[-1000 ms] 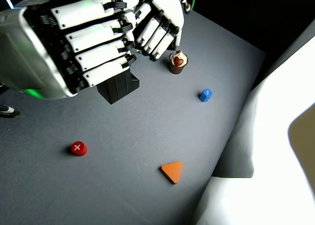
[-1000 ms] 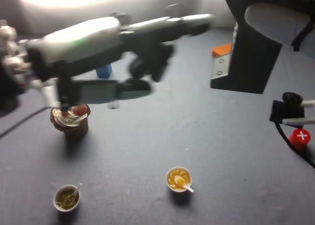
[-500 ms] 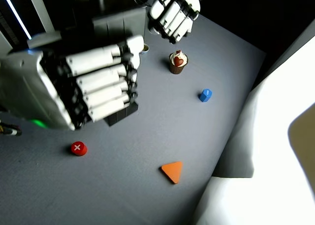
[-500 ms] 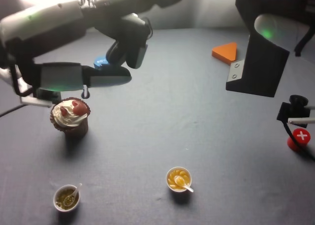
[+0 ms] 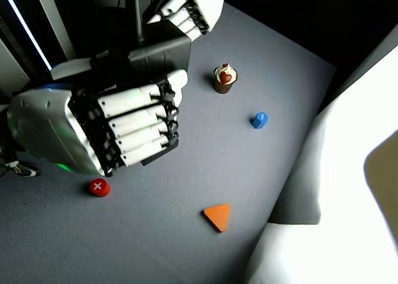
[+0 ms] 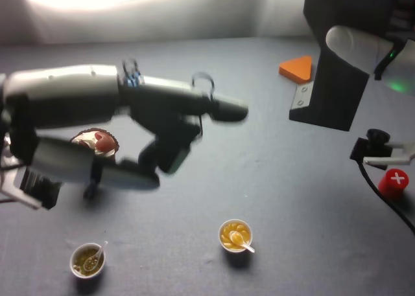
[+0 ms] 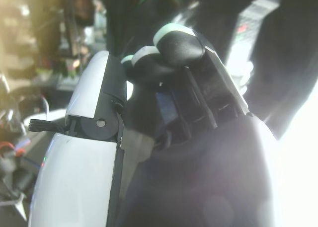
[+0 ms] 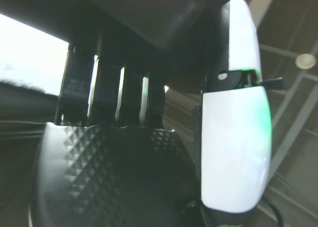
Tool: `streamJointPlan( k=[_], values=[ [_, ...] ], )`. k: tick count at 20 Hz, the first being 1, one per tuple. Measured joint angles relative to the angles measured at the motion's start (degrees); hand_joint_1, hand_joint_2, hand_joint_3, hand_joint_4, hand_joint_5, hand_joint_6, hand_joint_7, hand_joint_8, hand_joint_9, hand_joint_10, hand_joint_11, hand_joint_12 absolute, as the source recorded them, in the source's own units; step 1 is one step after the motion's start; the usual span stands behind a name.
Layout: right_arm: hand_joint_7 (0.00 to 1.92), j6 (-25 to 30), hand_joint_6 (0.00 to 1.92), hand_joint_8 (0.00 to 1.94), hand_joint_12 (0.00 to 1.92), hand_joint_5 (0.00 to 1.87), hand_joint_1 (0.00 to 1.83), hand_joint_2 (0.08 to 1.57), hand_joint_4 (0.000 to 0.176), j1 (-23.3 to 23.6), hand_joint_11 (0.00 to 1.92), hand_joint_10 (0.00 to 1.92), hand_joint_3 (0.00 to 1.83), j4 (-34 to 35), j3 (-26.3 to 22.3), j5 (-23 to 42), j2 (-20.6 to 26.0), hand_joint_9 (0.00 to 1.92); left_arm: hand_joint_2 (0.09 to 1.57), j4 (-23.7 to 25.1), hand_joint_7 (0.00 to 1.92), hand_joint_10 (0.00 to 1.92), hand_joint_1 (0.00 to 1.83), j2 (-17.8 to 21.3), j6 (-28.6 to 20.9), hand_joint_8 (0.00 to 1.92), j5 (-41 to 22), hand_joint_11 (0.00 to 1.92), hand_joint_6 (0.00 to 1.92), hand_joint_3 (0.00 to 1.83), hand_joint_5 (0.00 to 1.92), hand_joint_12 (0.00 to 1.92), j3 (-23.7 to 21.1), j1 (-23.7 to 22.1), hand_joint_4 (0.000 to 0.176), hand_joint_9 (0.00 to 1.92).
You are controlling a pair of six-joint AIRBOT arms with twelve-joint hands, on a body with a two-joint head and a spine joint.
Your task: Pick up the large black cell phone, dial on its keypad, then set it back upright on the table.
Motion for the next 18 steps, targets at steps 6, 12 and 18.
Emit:
streamJointPlan(
  k=[6,12,18],
  values=[
    [0.81,0.2,0.88,1.28,1.21,0.9,1.37,1.15,0.0,-3.7,0.97,1.35,0.0,1.3,2.2,3.1,-2.8,0.89,1.31,-4.2,0.56,0.08,0.1,0.2,-2.3,0.0,1.1,0.11,0.0,0.0,0.39,0.97,0.2,-0.3,0.0,0.51],
    [0.79,0.3,0.91,1.31,1.21,0.88,1.37,1.16,0.0,-8.8,0.97,1.37,0.0,1.7,6.4,5.4,-4.4,0.88,1.19,-1.7,0.31,0.0,0.0,0.2,-3.4,0.0,-0.7,0.0,0.0,0.0,0.26,0.45,1.3,0.2,0.0,0.25],
    [0.85,0.4,0.92,1.23,1.18,0.87,1.37,1.15,0.0,-8.9,1.02,1.33,0.0,4.4,8.0,5.9,-5.4,0.91,1.15,5.0,0.31,0.0,0.0,1.1,-16.3,0.0,9.8,0.0,0.0,0.0,0.23,0.44,-1.0,-1.4,0.0,0.25]
  ],
)
